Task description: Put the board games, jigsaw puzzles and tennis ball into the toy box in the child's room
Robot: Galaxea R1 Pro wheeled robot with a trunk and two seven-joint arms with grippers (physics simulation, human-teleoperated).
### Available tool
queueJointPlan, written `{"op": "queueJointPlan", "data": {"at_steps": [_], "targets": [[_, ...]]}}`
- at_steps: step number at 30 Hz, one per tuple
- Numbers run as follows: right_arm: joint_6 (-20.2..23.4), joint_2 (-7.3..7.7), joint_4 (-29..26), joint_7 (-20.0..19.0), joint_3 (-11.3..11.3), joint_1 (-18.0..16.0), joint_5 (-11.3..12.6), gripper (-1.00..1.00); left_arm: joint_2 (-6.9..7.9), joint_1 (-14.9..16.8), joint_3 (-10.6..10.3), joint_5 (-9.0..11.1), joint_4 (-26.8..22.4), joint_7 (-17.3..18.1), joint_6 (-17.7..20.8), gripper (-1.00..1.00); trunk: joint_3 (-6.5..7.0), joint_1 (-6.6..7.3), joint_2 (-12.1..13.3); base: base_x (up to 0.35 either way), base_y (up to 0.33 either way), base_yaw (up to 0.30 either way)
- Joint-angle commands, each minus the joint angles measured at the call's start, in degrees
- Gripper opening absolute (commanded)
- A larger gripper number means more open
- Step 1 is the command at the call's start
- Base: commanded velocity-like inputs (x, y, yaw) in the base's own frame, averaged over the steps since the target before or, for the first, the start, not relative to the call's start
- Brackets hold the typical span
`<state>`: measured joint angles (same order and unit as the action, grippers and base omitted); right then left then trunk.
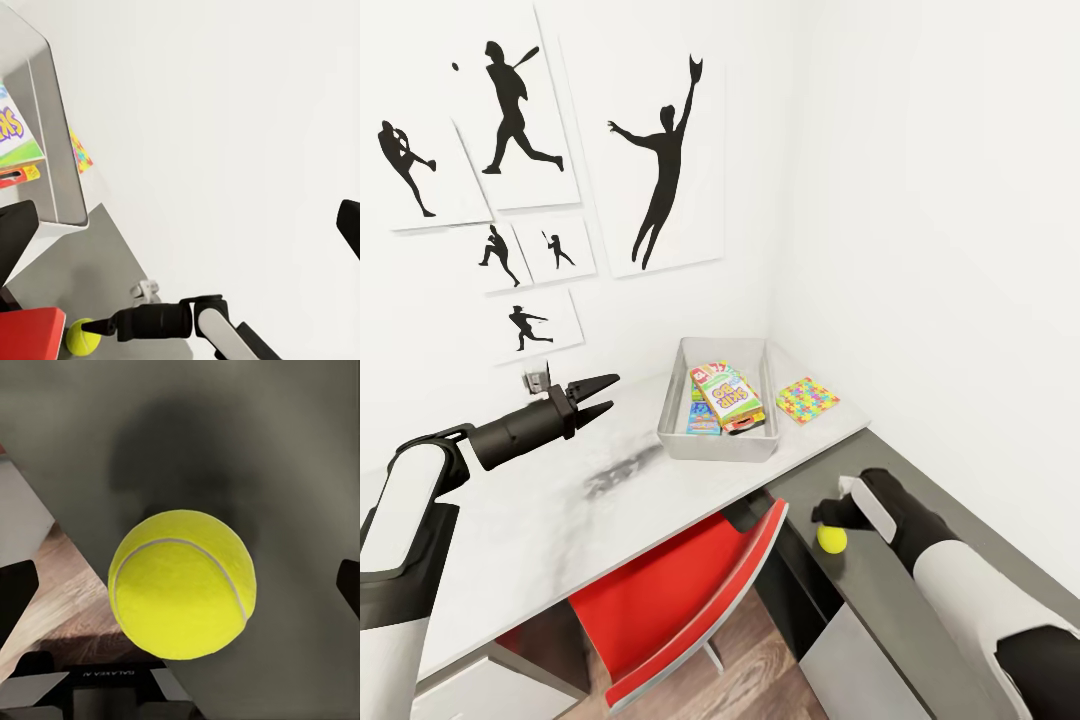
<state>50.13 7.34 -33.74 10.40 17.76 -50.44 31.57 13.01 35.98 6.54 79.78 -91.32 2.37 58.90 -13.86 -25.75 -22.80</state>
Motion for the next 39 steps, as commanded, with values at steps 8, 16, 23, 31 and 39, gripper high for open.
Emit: {"op": "queueJointPlan", "data": {"at_steps": [8,16,23,31,39], "targets": [[-1.73,0.05,2.27,0.44,0.31,-0.23,0.61,1.0,-0.04,0.06,0.06,-0.24,0.0,0.27,0.25,1.0,-0.11,-0.03,-0.12,0.0,0.0,0.0],[-2.34,0.06,2.92,0.42,0.25,-0.26,0.6,1.0,-0.06,0.06,0.06,-0.24,0.02,0.26,0.25,1.0,-0.11,-0.03,-0.12,0.0,0.0,0.0],[-2.57,0.0,3.19,0.46,0.27,-0.27,0.6,1.0,-0.07,0.06,0.06,-0.24,0.06,0.24,0.25,1.0,-0.11,-0.03,-0.12,0.0,0.0,0.0],[-2.72,-0.21,3.41,0.44,0.32,-0.27,0.6,1.0,-0.02,0.06,0.06,-0.24,0.05,0.22,0.25,1.0,-0.11,-0.03,-0.12,0.0,0.0,0.0],[-2.82,-0.48,3.48,0.45,0.48,-0.27,0.6,1.0,-0.01,0.06,0.06,-0.24,0.04,0.24,0.25,1.0,-0.11,-0.03,-0.12,0.0,0.0,0.0]]}}
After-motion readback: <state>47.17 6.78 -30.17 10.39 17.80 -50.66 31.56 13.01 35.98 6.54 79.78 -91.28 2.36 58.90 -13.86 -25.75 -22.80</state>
